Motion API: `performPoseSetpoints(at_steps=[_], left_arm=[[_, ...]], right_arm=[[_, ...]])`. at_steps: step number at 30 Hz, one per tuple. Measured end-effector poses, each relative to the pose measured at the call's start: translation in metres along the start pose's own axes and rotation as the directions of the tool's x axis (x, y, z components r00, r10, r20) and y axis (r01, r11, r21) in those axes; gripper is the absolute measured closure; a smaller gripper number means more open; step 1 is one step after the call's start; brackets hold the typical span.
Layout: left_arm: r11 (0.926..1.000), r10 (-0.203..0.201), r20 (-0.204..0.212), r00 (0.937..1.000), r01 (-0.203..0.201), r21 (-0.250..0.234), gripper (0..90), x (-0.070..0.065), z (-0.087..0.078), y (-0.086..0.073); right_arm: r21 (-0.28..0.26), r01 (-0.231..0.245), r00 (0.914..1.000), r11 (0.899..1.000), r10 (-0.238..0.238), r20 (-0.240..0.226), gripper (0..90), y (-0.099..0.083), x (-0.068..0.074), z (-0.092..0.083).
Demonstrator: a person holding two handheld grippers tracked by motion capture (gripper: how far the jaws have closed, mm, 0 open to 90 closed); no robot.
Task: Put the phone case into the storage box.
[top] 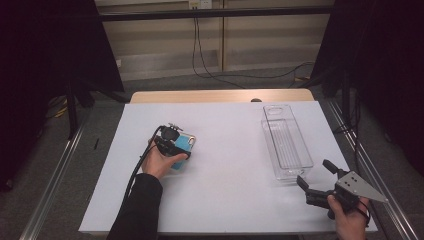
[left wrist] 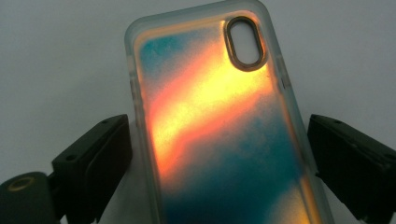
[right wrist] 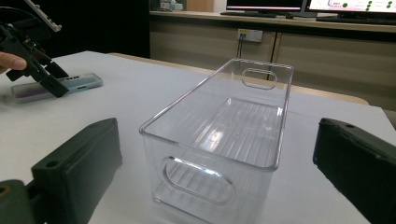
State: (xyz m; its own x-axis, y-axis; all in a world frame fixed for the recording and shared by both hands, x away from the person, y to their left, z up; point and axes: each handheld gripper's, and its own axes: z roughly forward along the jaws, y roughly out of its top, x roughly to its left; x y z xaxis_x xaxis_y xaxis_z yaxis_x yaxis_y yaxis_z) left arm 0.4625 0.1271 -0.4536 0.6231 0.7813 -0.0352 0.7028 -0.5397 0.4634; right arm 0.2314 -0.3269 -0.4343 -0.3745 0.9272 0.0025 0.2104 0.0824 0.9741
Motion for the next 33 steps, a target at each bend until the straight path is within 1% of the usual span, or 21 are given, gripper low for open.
performPoseSetpoints(at_steps=[2, 8, 9, 12, 13, 16, 17, 21, 25, 26, 28, 30, 32, 33], left_arm=[[1.0, -0.007, -0.005, 1.0, 0.007, -0.004, 12.5, -0.0018, -0.0006, -0.0001], [1.0, -0.008, -0.009, 0.9999, 0.008, 0.002, 14.7, -0.0021, -0.0024, 0.0001], [0.9999, -0.01, -0.01, 0.9999, 0.01, -0.004, 15.0, -0.0024, -0.0022, -0.0002], [0.9998, -0.015, 0.004, 0.9999, 0.015, -0.014, 16.0, -0.0012, -0.003, -0.001], [0.9999, -0.005, 0.004, 1.0, 0.005, -0.011, 16.1, -0.0005, -0.0035, -0.0011], [0.9998, -0.004, 0.006, 1.0, 0.004, -0.018, 16.4, -0.0001, -0.004, -0.0016], [0.9998, -0.009, 0.005, 1.0, 0.009, -0.018, 16.6, 0.0002, -0.0045, -0.0017], [0.9998, -0.007, -0.003, 1.0, 0.007, -0.019, 16.7, -0.0002, -0.0047, -0.0013], [0.9993, -0.019, 0.004, 0.9998, 0.019, -0.031, 16.9, -0.0006, -0.0047, -0.0024], [0.9996, -0.008, 0.001, 1.0, 0.008, -0.027, 16.9, -0.0005, -0.0052, -0.0026], [0.9994, -0.012, 0.004, 0.9999, 0.012, -0.033, 16.9, -0.0008, -0.0055, -0.0033], [0.9993, 0.0, 0.003, 1.0, 0.0, -0.036, 16.9, -0.0008, -0.0062, -0.0038], [0.9991, -0.001, 0.015, 0.9999, 0.002, -0.043, 16.9, -0.0019, -0.0066, -0.0041], [0.9991, 0.0, 0.009, 1.0, 0.001, -0.043, 17.0, -0.0022, -0.0072, -0.0038]], right_arm=[[0.0, -0.001, 1.0, 1.0, 0.001, -0.001, 0.3, 0.0, 0.0003, 0.0001], [0.001, -0.004, 1.0, 1.0, 0.004, -0.003, 0.2, -0.0001, 0.0006, 0.0006], [0.001, -0.004, 1.0, 1.0, 0.004, -0.002, 0.2, -0.0001, 0.0005, 0.0006], [0.003, 0.0, 1.0, 1.0, 0.0, -0.003, 0.2, -0.0003, 0.0, 0.0006], [0.003, -0.001, 1.0, 1.0, 0.001, -0.003, 0.2, -0.0003, -0.0002, 0.0006], [0.003, -0.001, 1.0, 1.0, 0.001, -0.003, 0.2, -0.0003, -0.0002, 0.0006], [0.003, -0.001, 1.0, 1.0, 0.001, -0.002, 0.2, -0.0003, -0.0002, 0.0006], [0.003, -0.001, 1.0, 1.0, 0.001, -0.002, 0.2, -0.0003, -0.0003, 0.0004], [0.002, -0.001, 1.0, 1.0, 0.001, -0.001, 0.2, -0.0003, -0.0005, 0.0001], [0.002, -0.001, 1.0, 1.0, 0.001, -0.002, 0.2, -0.0003, -0.0005, 0.0001], [0.002, -0.001, 1.0, 1.0, 0.001, -0.001, 0.2, -0.0003, -0.0005, 0.0], [0.002, -0.002, 1.0, 1.0, 0.002, -0.002, 0.2, -0.0003, -0.0004, 0.0], [0.002, -0.001, 1.0, 1.0, 0.001, -0.001, 0.2, -0.0003, -0.0004, -0.0001], [0.002, -0.001, 1.0, 1.0, 0.001, -0.001, 0.2, -0.0002, -0.0005, 0.0]])
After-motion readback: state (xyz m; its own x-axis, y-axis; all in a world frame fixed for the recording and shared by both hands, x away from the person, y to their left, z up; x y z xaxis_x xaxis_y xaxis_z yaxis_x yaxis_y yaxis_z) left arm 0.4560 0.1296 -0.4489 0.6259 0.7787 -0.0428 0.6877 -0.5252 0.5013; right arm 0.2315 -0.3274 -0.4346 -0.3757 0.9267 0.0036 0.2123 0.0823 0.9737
